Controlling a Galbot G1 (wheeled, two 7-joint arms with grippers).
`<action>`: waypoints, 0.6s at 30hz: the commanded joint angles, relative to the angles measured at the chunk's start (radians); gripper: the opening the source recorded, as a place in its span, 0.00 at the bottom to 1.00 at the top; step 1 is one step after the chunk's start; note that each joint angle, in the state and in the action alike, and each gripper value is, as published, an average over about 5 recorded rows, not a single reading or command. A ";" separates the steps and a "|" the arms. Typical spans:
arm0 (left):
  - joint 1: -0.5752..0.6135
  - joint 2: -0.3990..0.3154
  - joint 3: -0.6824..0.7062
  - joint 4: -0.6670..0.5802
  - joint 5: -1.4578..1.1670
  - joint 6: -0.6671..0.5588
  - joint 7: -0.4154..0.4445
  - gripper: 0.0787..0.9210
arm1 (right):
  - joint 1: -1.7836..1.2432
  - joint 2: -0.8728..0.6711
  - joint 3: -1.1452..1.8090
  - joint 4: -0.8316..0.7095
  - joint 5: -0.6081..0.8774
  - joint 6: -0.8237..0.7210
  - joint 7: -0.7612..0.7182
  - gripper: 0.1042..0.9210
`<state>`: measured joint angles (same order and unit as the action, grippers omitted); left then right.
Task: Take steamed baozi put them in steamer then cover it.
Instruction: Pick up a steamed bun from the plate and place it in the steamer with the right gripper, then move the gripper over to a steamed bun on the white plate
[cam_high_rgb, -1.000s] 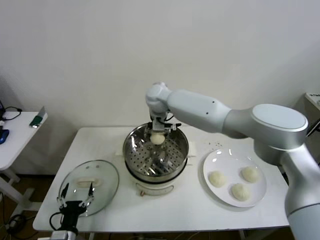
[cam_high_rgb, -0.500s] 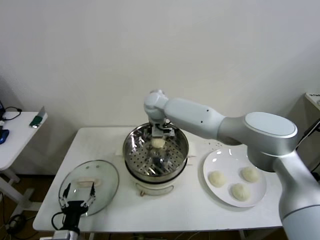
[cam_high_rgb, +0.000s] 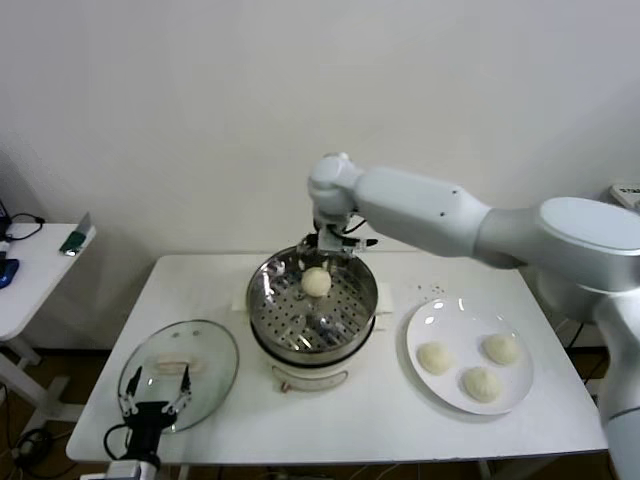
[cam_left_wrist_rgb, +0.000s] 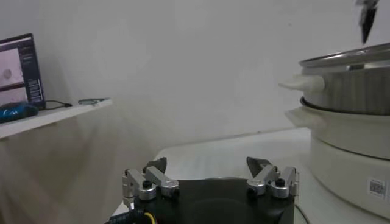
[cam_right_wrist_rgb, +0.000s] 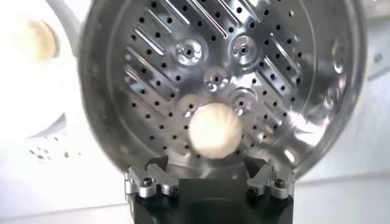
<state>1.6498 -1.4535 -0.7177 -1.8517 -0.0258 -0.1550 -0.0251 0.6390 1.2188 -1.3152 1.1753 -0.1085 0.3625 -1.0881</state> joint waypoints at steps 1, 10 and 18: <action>0.001 0.004 0.000 0.000 -0.003 0.000 0.000 0.88 | 0.208 -0.237 -0.202 0.171 0.454 -0.351 0.079 0.88; 0.011 0.008 0.005 -0.009 0.002 0.001 0.001 0.88 | 0.158 -0.502 -0.246 0.247 0.650 -0.616 0.056 0.88; 0.019 0.001 0.003 -0.021 0.009 0.005 0.000 0.88 | -0.059 -0.631 -0.190 0.265 0.572 -0.661 0.068 0.88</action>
<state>1.6674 -1.4508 -0.7141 -1.8704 -0.0180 -0.1510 -0.0250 0.6675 0.7533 -1.4877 1.3853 0.3807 -0.1611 -1.0315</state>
